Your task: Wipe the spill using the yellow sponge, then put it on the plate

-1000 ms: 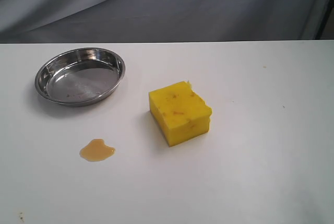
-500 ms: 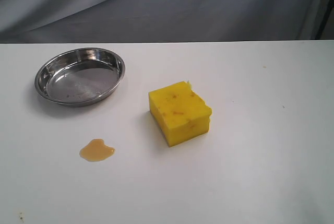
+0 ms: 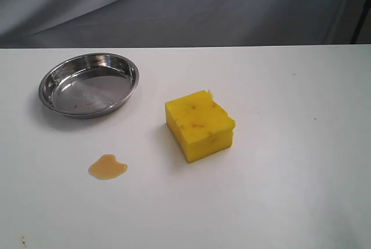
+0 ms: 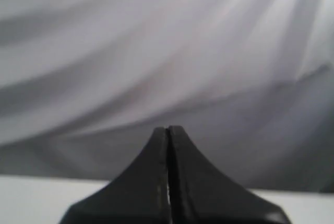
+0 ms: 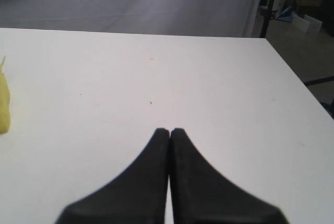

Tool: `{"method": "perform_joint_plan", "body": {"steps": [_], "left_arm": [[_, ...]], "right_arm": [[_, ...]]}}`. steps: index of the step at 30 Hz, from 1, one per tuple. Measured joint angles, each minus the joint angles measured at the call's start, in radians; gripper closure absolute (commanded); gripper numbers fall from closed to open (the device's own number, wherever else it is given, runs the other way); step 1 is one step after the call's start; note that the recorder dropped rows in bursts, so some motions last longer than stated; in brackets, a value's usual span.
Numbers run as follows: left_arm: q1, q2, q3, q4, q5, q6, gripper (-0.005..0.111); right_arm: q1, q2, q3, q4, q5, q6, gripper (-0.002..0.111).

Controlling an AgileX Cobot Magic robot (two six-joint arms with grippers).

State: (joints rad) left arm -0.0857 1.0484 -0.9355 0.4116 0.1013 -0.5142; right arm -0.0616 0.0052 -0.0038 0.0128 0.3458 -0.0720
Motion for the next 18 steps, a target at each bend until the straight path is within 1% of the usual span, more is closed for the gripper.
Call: {"method": "perform_joint_plan", "body": {"steps": [2,5,7,9,11,13,14,15,16,18], "left_arm": [[-0.05,0.099,-0.024,0.008,0.075,0.077,0.107],[-0.161,0.225,-0.06,0.013,0.161,0.249,0.107],[-0.231,0.288,-0.1,-0.007,0.239,0.317,0.107],[-0.3,0.359,-0.17,-0.044,0.361,0.375,0.107],[-0.348,0.425,-0.257,-0.1,0.497,0.426,0.107],[-0.382,0.499,-0.344,-0.196,0.621,0.507,0.107],[-0.395,0.572,-0.438,-0.361,0.754,0.623,0.107],[-0.397,0.6,-0.471,-0.456,0.801,0.679,0.107],[-0.397,0.665,-0.533,-0.64,0.889,0.821,0.107],[-0.404,0.737,-0.58,-0.822,0.92,0.972,0.107]], "right_arm": [[0.0,0.0,0.0,0.0,0.0,0.0,0.108],[0.0,0.0,0.0,0.0,0.0,0.0,0.108],[0.0,0.0,0.0,0.0,0.0,0.0,0.108],[0.0,0.0,0.0,0.0,0.0,0.0,0.108],[0.0,0.0,0.0,0.0,0.0,0.0,0.108],[0.0,0.0,0.0,0.0,0.0,0.0,0.108],[0.0,0.0,0.0,0.0,0.0,0.0,0.108],[0.0,0.0,0.0,0.0,0.0,0.0,0.108],[0.0,0.0,0.0,0.0,0.0,0.0,0.108],[0.0,0.0,0.0,0.0,0.0,0.0,0.108]]}}
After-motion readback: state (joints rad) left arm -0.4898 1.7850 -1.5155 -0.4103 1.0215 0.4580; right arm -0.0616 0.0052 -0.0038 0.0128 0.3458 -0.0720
